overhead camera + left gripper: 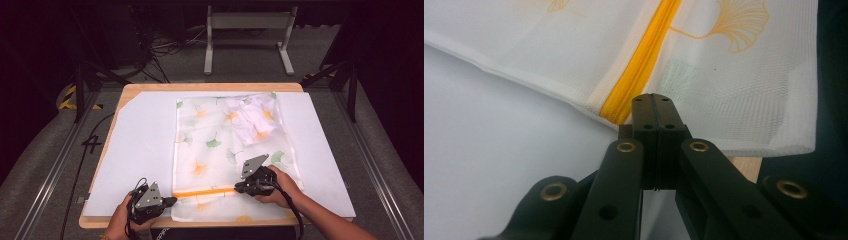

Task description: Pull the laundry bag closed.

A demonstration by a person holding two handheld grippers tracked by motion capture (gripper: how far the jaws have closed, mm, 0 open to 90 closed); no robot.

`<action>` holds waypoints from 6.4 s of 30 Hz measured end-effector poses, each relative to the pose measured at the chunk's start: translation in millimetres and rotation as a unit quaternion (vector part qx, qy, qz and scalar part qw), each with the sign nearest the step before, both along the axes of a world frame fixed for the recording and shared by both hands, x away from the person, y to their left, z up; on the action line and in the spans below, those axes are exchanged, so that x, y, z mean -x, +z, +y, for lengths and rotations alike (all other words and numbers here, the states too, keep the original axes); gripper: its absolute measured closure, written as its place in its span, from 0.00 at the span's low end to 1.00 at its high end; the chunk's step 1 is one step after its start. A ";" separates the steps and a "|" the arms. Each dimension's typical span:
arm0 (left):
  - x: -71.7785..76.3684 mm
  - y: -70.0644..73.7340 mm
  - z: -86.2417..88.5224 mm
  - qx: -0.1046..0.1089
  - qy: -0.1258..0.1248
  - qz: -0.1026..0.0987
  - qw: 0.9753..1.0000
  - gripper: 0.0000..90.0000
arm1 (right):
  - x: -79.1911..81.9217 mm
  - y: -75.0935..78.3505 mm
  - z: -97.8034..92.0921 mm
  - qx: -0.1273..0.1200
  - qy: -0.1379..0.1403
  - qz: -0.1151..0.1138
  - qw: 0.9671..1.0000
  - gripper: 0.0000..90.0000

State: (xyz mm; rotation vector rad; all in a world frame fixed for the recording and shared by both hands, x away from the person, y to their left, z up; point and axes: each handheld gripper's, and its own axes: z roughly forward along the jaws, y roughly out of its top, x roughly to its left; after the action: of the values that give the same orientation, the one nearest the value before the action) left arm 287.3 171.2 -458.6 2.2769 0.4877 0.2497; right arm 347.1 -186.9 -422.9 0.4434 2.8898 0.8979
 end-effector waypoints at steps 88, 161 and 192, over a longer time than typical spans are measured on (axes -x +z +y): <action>-0.3 -1.2 1.7 0.010 0.006 0.007 1.000 1.00 | 10.2 2.5 -123.0 -0.003 -0.126 0.009 0.992 1.00; -29.6 27.7 63.5 0.046 0.126 -0.088 0.987 0.72 | 30.6 24.1 -200.9 -0.103 -0.265 -0.179 0.942 0.55; -31.2 3.2 101.3 0.102 0.245 -0.063 0.962 0.14 | 33.9 -11.6 -231.4 -0.123 -0.359 -0.201 0.903 0.21</action>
State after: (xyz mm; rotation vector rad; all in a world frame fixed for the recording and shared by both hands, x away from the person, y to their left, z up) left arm 318.5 272.6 -455.5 1.8976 0.9620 0.5591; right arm 313.2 -418.3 -434.6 1.0952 1.9919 1.0414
